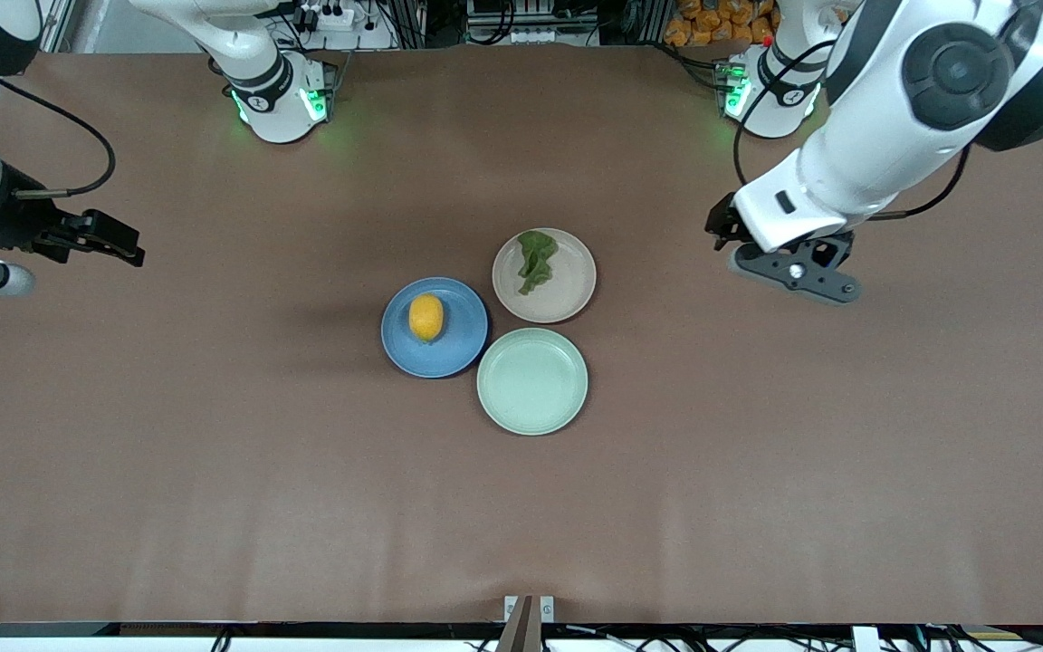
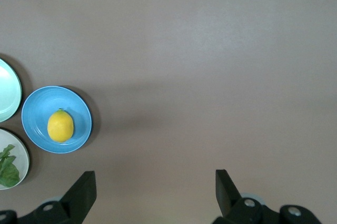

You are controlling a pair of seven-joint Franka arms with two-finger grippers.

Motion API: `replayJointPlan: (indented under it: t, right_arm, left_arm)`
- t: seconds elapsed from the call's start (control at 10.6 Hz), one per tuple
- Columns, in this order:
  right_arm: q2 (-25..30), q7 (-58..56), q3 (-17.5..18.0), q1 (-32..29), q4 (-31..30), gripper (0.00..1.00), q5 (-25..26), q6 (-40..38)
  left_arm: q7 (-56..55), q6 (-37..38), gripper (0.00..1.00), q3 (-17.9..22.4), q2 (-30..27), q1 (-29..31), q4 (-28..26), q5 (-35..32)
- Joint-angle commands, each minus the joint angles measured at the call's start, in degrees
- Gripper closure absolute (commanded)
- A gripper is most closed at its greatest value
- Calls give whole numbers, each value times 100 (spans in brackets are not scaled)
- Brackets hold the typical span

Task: Pick lemon and lettuce from blue and beige plates
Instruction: 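Reach the left gripper to the lettuce while the right gripper approaches the lemon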

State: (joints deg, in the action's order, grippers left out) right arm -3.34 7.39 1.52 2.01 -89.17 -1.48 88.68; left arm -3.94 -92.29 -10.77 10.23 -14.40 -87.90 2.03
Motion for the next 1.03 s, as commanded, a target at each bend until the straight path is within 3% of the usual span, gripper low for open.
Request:
replayJointPlan:
  t: [0.0, 0.56, 0.94]
  right_arm:
    - [71, 454, 365, -78, -424, 0, -54, 428]
    - [26, 1132, 1165, -78, -1470, 0, -54, 1677]
    - [-53, 1852, 1570, -87, -2024, 0, -54, 2441]
  left_arm:
    - [-325, 54, 0, 5, 154, -72, 45, 331]
    - [-1424, -710, 0, 13, 812, -949, -193, 333]
    - [-2425, -1385, 0, 14, 1708, -1766, -167, 280]
